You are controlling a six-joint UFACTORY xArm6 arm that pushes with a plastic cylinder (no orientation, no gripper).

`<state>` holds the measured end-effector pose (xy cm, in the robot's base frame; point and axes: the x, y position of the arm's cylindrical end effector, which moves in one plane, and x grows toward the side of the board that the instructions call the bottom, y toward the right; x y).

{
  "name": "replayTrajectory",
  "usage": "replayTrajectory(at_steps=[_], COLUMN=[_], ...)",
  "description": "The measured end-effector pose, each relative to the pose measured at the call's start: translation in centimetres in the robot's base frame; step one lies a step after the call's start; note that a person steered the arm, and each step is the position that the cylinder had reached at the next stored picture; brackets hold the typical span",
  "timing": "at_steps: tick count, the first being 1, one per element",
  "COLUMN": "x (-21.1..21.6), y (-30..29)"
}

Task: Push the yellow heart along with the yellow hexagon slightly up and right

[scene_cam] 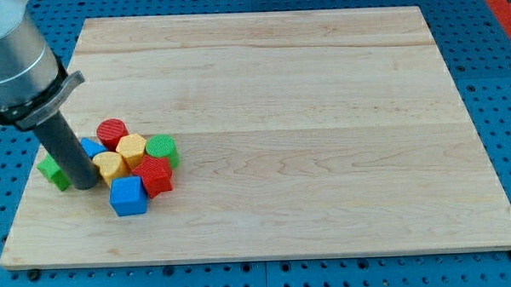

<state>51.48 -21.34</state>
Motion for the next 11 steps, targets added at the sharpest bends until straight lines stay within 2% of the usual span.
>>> replayTrajectory(at_steps=[2, 3, 4, 5, 6, 7, 9, 10, 11], x=[2.9, 1.7, 4.6, 2.8, 1.8, 1.7, 1.9, -1.4, -2.3], y=[2.3, 3.9, -1.1, -2.5, -0.5, 2.6, 1.2, 1.8, 5.3])
